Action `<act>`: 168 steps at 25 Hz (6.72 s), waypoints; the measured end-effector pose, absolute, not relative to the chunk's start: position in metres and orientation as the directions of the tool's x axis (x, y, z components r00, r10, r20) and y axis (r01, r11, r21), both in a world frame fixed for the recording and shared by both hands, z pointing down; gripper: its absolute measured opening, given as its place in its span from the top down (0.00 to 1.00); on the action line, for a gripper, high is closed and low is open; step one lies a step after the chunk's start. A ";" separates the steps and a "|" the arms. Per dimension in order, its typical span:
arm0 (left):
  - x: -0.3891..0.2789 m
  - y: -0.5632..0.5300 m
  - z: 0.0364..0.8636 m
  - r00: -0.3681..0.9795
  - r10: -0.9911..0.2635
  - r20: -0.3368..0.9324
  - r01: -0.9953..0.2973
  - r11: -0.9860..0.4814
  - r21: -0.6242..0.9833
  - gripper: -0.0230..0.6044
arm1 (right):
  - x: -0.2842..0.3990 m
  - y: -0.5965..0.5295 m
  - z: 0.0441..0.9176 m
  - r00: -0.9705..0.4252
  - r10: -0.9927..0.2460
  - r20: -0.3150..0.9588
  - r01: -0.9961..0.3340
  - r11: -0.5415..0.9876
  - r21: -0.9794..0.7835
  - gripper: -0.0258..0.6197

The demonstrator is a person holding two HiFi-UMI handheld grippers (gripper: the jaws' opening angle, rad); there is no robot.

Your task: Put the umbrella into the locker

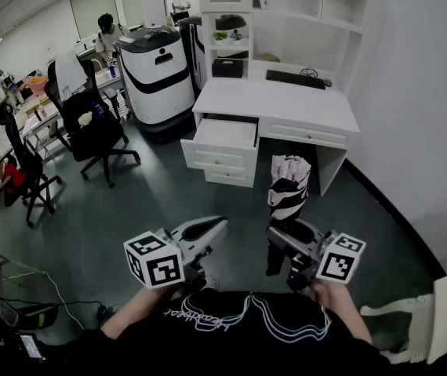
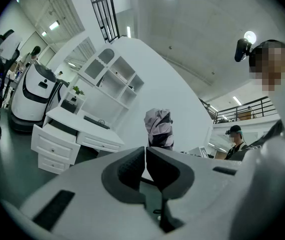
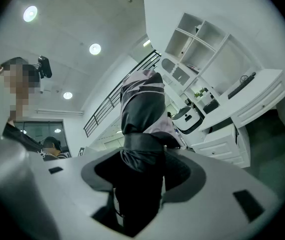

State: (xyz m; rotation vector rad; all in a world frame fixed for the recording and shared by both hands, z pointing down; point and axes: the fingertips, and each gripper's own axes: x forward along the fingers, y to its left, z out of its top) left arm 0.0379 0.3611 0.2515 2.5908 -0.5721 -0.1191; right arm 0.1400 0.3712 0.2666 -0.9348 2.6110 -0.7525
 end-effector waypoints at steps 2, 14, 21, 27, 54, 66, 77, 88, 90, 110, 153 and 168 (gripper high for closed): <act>0.036 0.362 0.251 0.906 -0.422 0.021 -0.383 -0.797 0.467 0.94 | 0.139 0.372 0.263 -0.756 -0.650 -0.079 -0.515 0.664 -0.542 0.60; 0.026 0.372 0.257 0.901 -0.434 0.004 -0.386 -0.798 0.462 0.94 | 0.132 0.382 0.249 -0.764 -0.638 -0.098 -0.525 0.702 -0.481 0.59; 0.030 0.360 0.271 0.898 -0.440 0.022 -0.395 -0.781 0.484 0.94 | 0.139 0.368 0.266 -0.765 -0.639 -0.085 -0.514 0.684 -0.517 0.59; 0.027 0.317 0.286 0.896 -0.442 0.035 -0.396 -0.764 0.510 0.94 | 0.137 0.323 0.280 -0.762 -0.645 -0.066 -0.516 0.664 -0.541 0.59; -0.021 -0.044 0.358 0.941 -0.310 0.133 -0.308 -0.628 0.714 0.94 | 0.086 -0.007 0.378 -0.673 -0.714 0.191 -0.594 0.368 -0.716 0.58; -0.035 -0.133 0.392 0.936 -0.312 0.164 -0.332 -0.631 0.701 0.94 | 0.083 -0.088 0.396 -0.643 -0.727 0.241 -0.648 0.350 -0.677 0.58; -0.029 -0.166 0.407 0.924 -0.329 0.196 -0.365 -0.607 0.706 0.94 | 0.088 -0.129 0.406 -0.658 -0.704 0.267 -0.660 0.367 -0.656 0.58; -0.017 -0.211 0.420 0.877 -0.414 0.243 -0.445 -0.515 0.733 0.94 | 0.103 -0.192 0.426 -0.725 -0.593 0.351 -0.650 0.419 -0.634 0.59; -0.015 -0.218 0.421 0.869 -0.429 0.246 -0.455 -0.500 0.737 0.94 | 0.104 -0.203 0.432 -0.734 -0.569 0.371 -0.651 0.436 -0.621 0.59; -0.041 -0.268 0.447 0.774 -0.541 0.329 -0.560 -0.345 0.753 0.94 | 0.081 -0.280 0.528 -0.716 -0.308 0.626 -0.642 0.643 -0.418 0.60; -0.091 -0.281 0.511 0.693 -0.595 0.406 -0.609 -0.182 0.772 0.94 | 0.073 -0.294 0.769 -0.392 -0.128 0.911 -0.678 0.709 -0.192 0.58; -0.080 -0.268 0.495 0.744 -0.556 0.370 -0.575 -0.252 0.778 0.94 | 0.081 -0.304 0.697 -0.518 -0.228 0.824 -0.728 0.623 -0.285 0.34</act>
